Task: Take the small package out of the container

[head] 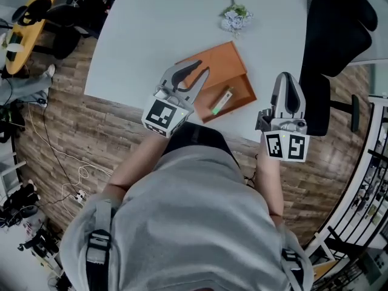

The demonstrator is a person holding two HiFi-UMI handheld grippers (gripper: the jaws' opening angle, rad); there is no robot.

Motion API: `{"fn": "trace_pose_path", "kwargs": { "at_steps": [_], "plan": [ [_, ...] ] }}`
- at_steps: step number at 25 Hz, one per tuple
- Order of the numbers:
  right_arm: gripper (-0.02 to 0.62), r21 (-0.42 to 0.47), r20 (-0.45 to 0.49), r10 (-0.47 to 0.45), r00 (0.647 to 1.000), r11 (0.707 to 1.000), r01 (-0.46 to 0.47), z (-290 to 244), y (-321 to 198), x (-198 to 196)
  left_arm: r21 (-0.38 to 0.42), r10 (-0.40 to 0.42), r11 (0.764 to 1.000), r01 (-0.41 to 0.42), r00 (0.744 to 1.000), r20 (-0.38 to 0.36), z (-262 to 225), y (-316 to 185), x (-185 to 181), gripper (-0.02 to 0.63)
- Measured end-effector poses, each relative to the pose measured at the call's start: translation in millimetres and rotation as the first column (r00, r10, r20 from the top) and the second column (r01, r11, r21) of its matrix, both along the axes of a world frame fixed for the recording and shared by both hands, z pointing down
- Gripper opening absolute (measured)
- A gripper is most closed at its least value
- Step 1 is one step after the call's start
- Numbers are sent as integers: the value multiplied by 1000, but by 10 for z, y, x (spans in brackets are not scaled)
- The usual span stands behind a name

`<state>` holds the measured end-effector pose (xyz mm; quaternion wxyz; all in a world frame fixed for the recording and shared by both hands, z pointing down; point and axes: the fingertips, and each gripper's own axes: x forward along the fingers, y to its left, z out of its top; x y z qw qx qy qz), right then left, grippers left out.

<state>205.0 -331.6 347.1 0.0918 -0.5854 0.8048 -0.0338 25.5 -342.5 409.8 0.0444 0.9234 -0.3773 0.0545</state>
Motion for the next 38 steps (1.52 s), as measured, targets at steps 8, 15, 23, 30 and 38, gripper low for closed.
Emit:
{"fn": "trace_pose_path", "kwargs": {
  "at_steps": [8, 15, 23, 30, 38],
  "plan": [
    [51, -68, 6, -1, 1000, 998, 1, 370, -96, 24, -196, 221, 959, -203, 972, 78, 968, 318, 607, 99],
    [51, -93, 15, 3, 1000, 996, -1, 566, -148, 87, -350, 370, 888, -299, 915, 157, 1633, 617, 919, 153],
    [51, -108, 18, -15, 1000, 994, 17, 682, -133, 41, -453, 402, 862, -229, 852, 335, 2238, 729, 926, 209],
    [51, -106, 21, -22, 1000, 994, 24, 692, -93, 35, -461, 404, 860, -218, 843, 355, 2349, 754, 929, 188],
    [51, -94, 21, -19, 1000, 995, 21, 608, -72, -7, -454, 398, 864, -220, 850, 345, 2228, 654, 788, 107]
  ]
}}
